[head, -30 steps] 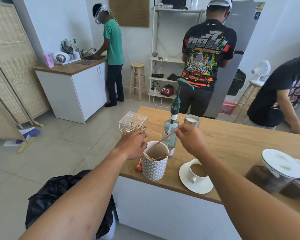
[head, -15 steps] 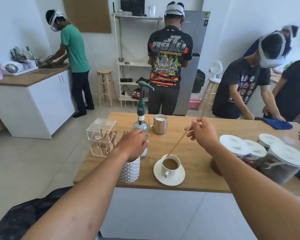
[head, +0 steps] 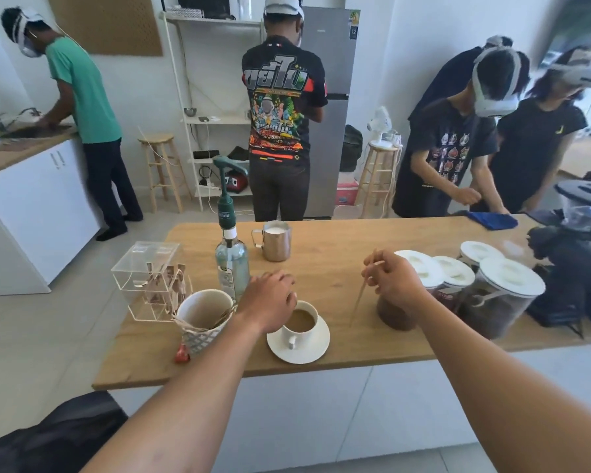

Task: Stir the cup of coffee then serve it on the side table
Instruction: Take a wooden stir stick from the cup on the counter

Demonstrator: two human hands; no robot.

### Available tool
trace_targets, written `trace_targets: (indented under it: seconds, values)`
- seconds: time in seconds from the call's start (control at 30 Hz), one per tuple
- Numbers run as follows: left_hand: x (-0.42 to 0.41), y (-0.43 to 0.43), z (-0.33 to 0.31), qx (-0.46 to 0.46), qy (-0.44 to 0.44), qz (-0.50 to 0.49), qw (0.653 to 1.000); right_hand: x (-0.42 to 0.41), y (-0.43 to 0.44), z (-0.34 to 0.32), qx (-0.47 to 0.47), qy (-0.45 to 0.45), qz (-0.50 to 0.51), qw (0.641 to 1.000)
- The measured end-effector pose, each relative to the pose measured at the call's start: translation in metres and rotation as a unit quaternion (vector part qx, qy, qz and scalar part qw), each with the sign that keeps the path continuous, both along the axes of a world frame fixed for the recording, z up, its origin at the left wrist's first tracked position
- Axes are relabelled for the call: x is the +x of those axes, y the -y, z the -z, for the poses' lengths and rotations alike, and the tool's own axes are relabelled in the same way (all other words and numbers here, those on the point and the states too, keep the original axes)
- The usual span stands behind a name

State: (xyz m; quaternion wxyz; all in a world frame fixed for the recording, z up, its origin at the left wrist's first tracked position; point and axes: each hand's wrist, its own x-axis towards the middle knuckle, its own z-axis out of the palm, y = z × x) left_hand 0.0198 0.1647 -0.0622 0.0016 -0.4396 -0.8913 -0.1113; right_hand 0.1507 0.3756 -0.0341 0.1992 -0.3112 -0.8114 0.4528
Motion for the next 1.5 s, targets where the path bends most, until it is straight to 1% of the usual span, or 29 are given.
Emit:
trace_targets:
  seconds: [0.27,0.33,0.43,0.53,0.73,0.97,1.1,1.37,1.5]
  values:
    - [-0.003,-0.005,0.041,0.007,0.045,-0.042,0.998,-0.018,-0.011,0.030,-0.023,0.021,-0.021,0.999]
    - [-0.003,-0.001,0.052,0.001,0.054,-0.051,0.997,-0.026,-0.013,0.041,-0.038,0.038,-0.027,0.998]
    - [-0.004,0.004,0.069,0.007,0.078,-0.069,0.995,-0.037,-0.015,0.054,-0.033,0.078,-0.034,0.996]
    - [-0.006,0.007,0.083,0.015,0.112,-0.085,0.990,-0.051,-0.017,0.063,-0.036,0.096,-0.050,0.993]
    - [-0.019,0.007,0.101,-0.014,0.139,-0.103,0.985,-0.078,-0.021,0.091,-0.106,0.113,-0.072,0.985]
    - [-0.034,0.001,0.116,-0.018,0.162,-0.113,0.980,-0.088,-0.027,0.122,-0.155,0.175,-0.071,0.970]
    - [-0.034,-0.001,0.129,-0.029,0.180,-0.125,0.975,-0.091,-0.030,0.142,-0.182,0.188,-0.073,0.962]
    - [-0.033,0.005,0.146,-0.036,0.181,-0.142,0.972,-0.106,-0.020,0.167,-0.169,0.209,-0.103,0.958]
    - [-0.031,0.004,0.148,-0.029,0.179,-0.145,0.973,-0.106,-0.022,0.177,-0.142,0.214,-0.108,0.960]
